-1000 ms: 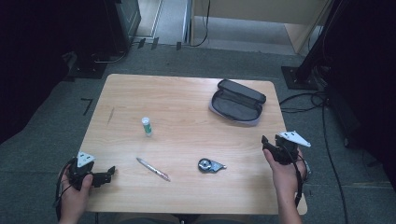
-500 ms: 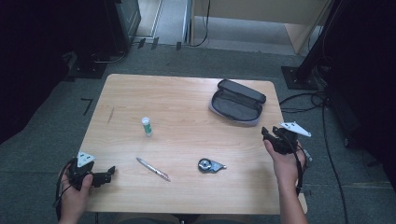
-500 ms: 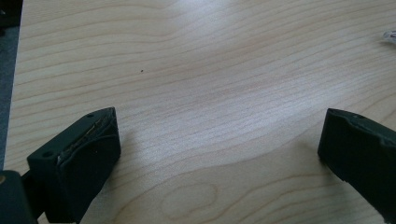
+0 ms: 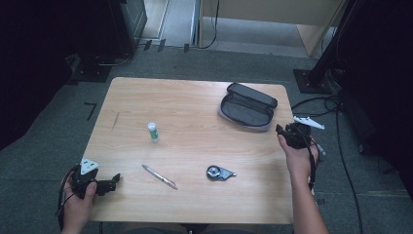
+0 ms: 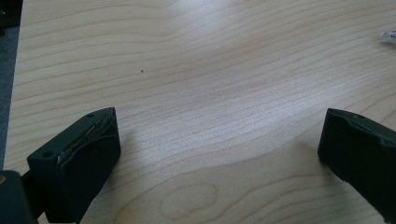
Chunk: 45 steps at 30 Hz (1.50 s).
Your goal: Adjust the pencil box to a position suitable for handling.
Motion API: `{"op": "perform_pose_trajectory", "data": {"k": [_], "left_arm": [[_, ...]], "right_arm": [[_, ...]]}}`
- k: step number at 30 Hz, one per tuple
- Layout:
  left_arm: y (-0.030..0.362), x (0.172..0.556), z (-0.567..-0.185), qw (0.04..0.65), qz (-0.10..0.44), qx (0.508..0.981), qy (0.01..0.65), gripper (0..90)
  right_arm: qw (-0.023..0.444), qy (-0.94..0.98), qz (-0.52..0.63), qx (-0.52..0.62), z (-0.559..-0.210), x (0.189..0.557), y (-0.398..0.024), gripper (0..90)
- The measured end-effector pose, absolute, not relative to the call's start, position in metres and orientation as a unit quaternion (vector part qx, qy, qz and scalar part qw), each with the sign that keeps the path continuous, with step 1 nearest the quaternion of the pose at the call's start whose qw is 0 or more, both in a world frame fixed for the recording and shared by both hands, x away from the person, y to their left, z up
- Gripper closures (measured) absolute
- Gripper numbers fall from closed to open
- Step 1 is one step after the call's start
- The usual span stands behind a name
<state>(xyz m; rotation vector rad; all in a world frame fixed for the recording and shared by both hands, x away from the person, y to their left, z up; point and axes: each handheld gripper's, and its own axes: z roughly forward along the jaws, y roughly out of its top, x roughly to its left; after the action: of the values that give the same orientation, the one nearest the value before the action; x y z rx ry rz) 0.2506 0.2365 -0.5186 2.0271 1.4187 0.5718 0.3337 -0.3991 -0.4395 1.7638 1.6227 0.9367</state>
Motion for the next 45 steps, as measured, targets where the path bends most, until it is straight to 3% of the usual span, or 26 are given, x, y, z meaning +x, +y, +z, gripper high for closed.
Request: {"op": "perform_pose_trajectory", "data": {"k": [24, 31, 45], "left_arm": [[0.236, 0.251, -0.519, 0.297, 0.215, 0.762, 0.534, 0.0], [0.236, 0.251, -0.519, 0.298, 0.215, 0.761, 0.535, 0.0], [0.237, 0.251, -0.519, 0.298, 0.215, 0.763, 0.533, 0.0]], "right_arm": [[0.226, 0.603, 0.317, 0.696, -0.452, 0.403, -0.392, 64.5], [0.215, 0.579, 0.308, 0.724, -0.463, 0.421, -0.392, 58.8], [0.207, 0.580, 0.260, 0.744, -0.489, 0.445, -0.386, 59.2]]}}
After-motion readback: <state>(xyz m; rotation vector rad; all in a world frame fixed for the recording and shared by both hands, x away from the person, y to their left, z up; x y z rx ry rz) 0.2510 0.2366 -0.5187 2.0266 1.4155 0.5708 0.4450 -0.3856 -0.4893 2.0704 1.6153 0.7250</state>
